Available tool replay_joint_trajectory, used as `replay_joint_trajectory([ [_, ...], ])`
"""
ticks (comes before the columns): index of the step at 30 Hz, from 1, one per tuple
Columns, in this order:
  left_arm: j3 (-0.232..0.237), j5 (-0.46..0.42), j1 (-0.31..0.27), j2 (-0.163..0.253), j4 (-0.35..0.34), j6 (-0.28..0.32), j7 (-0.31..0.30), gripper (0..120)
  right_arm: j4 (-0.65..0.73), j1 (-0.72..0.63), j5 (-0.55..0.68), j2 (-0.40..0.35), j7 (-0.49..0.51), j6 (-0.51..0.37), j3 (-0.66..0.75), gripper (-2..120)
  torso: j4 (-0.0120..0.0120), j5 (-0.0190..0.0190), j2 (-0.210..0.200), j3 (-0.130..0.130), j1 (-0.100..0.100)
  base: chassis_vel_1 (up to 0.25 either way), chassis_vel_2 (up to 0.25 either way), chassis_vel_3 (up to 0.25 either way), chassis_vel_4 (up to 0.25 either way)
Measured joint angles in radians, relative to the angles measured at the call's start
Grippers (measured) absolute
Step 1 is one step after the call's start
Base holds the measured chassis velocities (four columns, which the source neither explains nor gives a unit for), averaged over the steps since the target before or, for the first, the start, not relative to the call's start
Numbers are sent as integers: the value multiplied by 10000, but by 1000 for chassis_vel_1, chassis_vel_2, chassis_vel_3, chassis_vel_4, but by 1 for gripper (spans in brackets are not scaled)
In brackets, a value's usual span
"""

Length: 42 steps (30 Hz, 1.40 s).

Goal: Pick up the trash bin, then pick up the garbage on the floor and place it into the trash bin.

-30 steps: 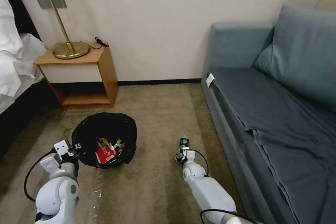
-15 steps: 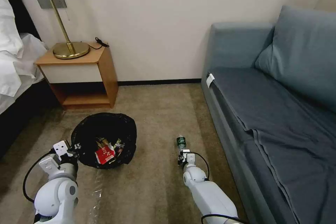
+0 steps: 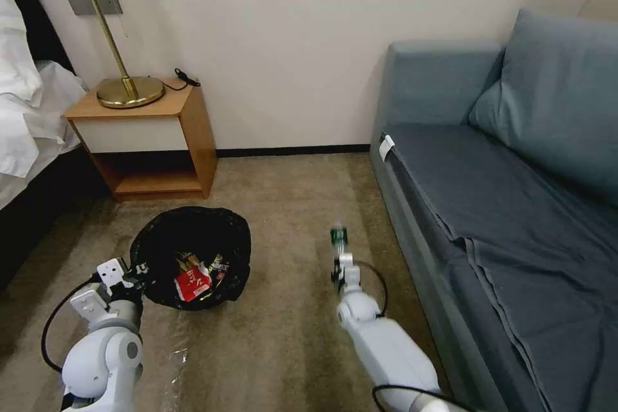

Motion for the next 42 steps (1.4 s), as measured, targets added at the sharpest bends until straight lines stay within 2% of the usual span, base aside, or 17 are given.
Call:
replay_joint_trajectory([
  [3,1,-1,-19,-9,62,-35,16,3,678,180,-57,-125,100,411,-547,28,0,-1,0,0,0,0,0,0,0],
  [4,-10,-5,-57,-15,121,-52,21,3,1355,241,-60,-213,188,556,-1092,28,-1,-1,0,1,0,0,0,0,0],
  [8,-32,-22,-112,-16,162,-55,25,3,2363,342,237,-354,436,499,-1898,28,0,-1,0,0,0,0,0,0,0],
  [10,-37,-42,-170,-12,178,-53,23,3,3413,555,736,-516,825,246,-3035,28,2,-2,0,-1,0,0,0,0,0],
  [14,-36,-45,-227,-20,199,-34,18,3,3838,823,966,-613,1028,184,-3850,28,1,-1,0,0,0,0,0,0,0],
  [16,-21,-41,-273,-46,245,-10,6,3,4121,1165,1264,-689,1252,115,-4792,28,1,-2,0,0,0,0,0,0,0],
  [26,-42,-36,-618,-128,522,37,-45,3,3863,1741,1590,-295,1738,-168,-6536,28,1,-2,-1,0,0,0,0,0,0],
  [42,116,215,-1101,-330,671,199,-133,3,3452,1565,1297,-181,1503,119,-7187,28,0,0,0,0,0,0,0,0,0],
])
